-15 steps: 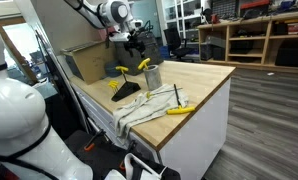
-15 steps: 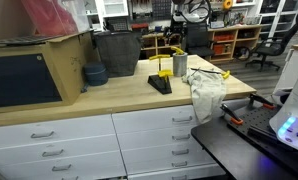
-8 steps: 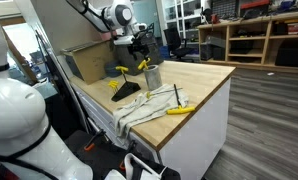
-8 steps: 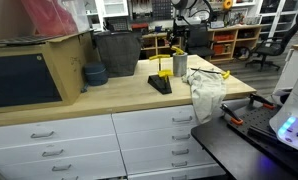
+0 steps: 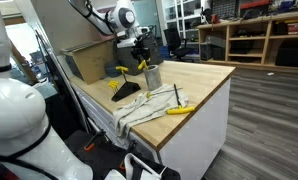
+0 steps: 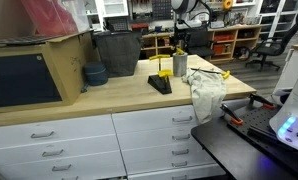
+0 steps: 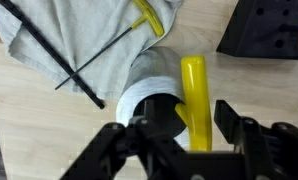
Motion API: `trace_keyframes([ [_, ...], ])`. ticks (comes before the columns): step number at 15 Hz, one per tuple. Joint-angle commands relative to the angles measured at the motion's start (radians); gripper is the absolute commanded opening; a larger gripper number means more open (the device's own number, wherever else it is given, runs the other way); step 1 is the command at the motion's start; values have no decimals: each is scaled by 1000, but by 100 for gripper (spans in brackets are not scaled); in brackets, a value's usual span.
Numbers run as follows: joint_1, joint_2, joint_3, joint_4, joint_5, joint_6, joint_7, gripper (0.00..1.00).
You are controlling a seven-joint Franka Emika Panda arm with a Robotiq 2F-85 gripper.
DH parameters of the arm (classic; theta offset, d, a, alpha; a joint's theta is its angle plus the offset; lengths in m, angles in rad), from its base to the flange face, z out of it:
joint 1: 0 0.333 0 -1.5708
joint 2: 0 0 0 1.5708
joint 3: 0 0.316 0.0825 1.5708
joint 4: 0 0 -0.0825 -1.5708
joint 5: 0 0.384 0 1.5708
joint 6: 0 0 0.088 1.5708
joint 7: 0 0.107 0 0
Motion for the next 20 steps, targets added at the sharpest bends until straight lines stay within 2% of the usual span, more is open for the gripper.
trace_keyframes([
  [1, 14, 15, -7, 36, -19, -45, 27, 32],
  [5, 16, 13, -8, 32, -17, -44, 27, 3],
  [12, 15, 2, -12, 20, -24, -34, 26, 6],
  [13, 16, 2, -13, 19, -26, -34, 27, 12],
  [14, 16, 1, -14, 18, -28, -34, 30, 49],
  [15, 17, 2, -15, 18, -31, -32, 33, 50],
  [20, 20, 3, -35, 32, -89, -24, 65, 85],
])
